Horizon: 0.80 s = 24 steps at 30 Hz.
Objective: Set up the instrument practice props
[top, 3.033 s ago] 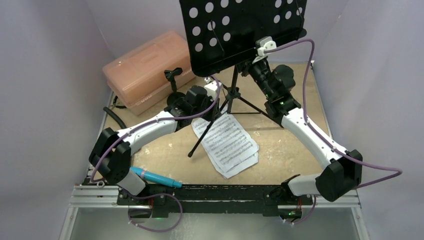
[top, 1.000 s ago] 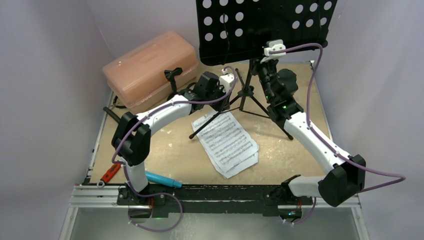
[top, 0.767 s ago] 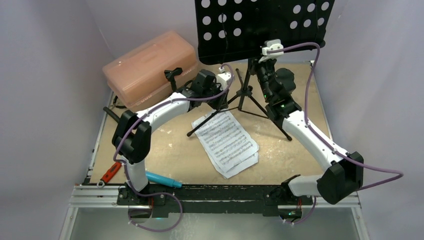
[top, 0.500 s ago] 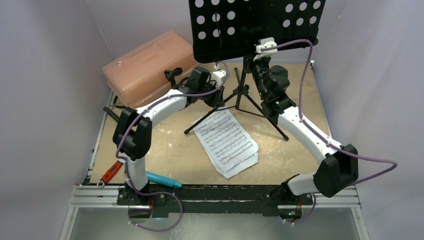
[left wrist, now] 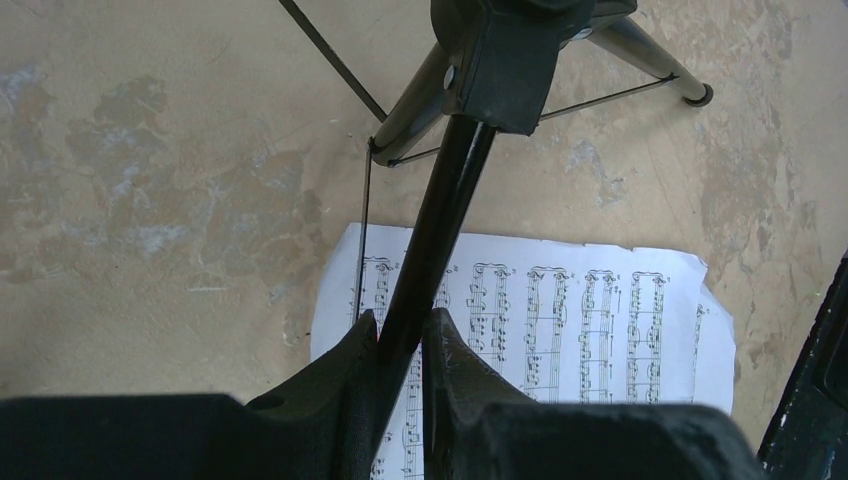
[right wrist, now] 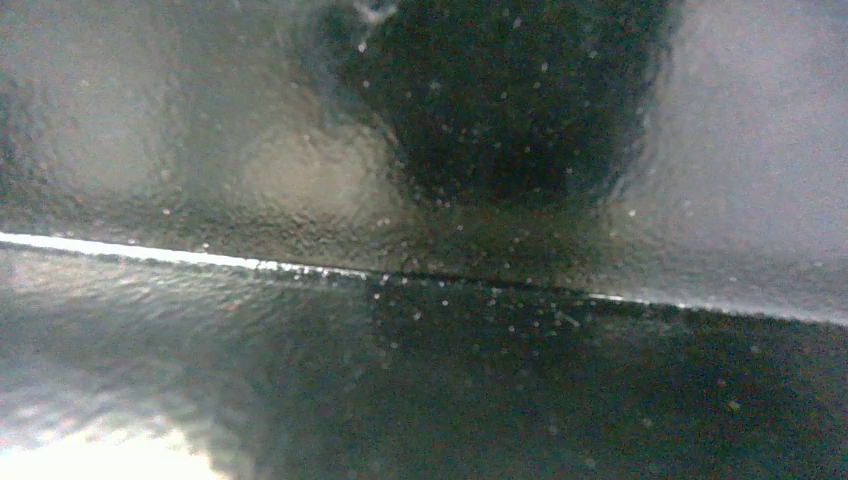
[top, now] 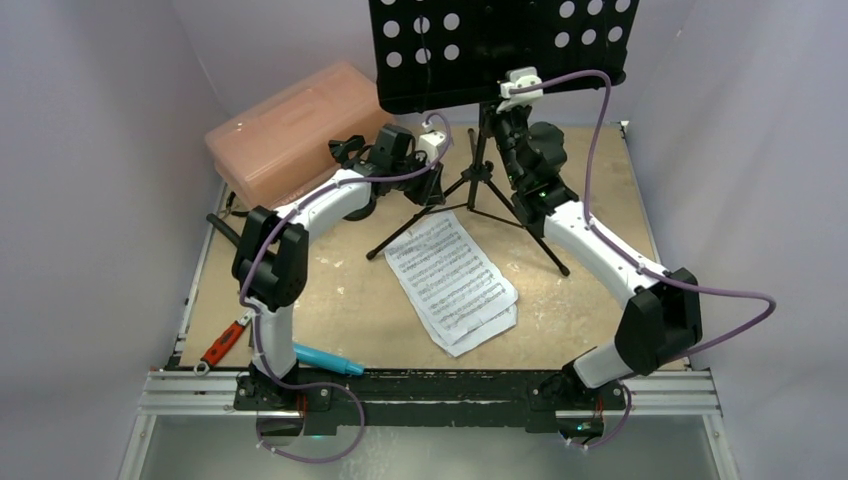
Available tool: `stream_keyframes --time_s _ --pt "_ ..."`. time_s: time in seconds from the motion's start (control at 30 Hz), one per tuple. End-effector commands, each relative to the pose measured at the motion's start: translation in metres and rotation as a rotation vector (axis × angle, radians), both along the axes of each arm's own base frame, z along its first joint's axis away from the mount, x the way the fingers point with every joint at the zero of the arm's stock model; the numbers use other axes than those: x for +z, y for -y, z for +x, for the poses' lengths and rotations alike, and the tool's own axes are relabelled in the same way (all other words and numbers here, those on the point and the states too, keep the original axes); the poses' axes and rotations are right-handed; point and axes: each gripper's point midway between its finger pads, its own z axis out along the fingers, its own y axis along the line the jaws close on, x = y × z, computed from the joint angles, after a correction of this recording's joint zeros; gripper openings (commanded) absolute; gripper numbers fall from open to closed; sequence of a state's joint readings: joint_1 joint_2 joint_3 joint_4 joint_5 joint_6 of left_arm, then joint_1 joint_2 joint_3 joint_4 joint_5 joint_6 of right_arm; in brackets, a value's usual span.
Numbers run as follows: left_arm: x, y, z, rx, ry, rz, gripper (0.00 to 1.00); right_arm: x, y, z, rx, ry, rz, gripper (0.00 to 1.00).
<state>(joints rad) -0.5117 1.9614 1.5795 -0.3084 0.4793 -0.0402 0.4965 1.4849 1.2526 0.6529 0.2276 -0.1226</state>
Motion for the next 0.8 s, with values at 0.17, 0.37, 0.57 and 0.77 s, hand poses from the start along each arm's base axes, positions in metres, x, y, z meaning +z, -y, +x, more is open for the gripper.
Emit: stream_keyframes --time_s 0.17,0.37,0.57,0.77 --pt "0.038 -0.036 0.078 0.189 0.206 -0.009 0.0 0.033 -0.013 0.006 0.033 0.086 -0.025 0.0" --pt "0.037 -0.04 0.081 0.201 0.206 -0.001 0.0 0.025 -0.023 0.01 0.068 0.058 -0.043 0.0" --pt "0.041 -0.039 0.079 0.198 0.207 -0.016 0.0 0.018 -0.029 0.01 0.1 0.025 -0.041 0.0" --pt "0.057 -0.037 0.076 0.194 0.228 -0.047 0.0 0.022 -0.026 0.0 0.118 -0.002 -0.016 0.15"
